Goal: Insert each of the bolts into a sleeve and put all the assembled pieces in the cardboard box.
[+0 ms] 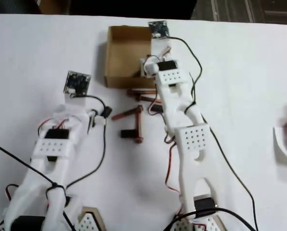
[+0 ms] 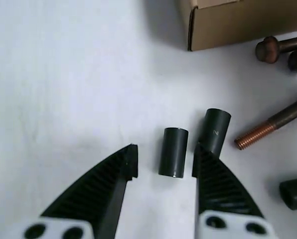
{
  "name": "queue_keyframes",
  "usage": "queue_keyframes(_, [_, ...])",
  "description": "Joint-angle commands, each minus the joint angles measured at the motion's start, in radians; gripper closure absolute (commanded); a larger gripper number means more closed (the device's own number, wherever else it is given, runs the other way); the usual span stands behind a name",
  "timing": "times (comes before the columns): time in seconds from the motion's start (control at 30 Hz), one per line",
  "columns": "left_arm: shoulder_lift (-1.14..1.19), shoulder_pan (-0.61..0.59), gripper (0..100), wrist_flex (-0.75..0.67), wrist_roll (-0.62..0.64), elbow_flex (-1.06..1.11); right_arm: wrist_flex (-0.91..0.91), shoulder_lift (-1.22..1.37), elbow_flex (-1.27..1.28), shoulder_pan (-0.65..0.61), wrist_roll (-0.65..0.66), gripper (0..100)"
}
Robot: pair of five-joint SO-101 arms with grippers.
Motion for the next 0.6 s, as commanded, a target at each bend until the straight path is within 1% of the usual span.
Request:
queue_keyframes(0.0, [-0.038,-0.006,80,-0.015,-0.006,-0.004,-0.007,-0.019,-0.068,0.010,0.017,78.4])
queue_keyframes(0.07, [-0.038,-0.006,80,-0.015,-0.006,-0.004,-0.007,-0.019,-0.068,0.007,0.017,76.9])
queue_keyframes(0.3, [-0.038,-0.006,80,-0.015,-0.006,-0.004,-0.088,-0.042,-0.083,0.005,0.017,83.0])
queue_keyframes(0.43, [-0.038,-0.006,80,-0.015,-0.006,-0.004,-0.047,-0.090,-0.149,0.005,0.017,84.7])
queue_keyframes(0.5, [-0.038,-0.006,80,-0.015,-0.006,-0.004,-0.008,-0.116,-0.183,0.005,0.009,89.2])
queue_keyframes(0.57, [-0.038,-0.006,80,-0.015,-0.006,-0.004,0.025,-0.140,-0.206,0.008,-0.035,97.8])
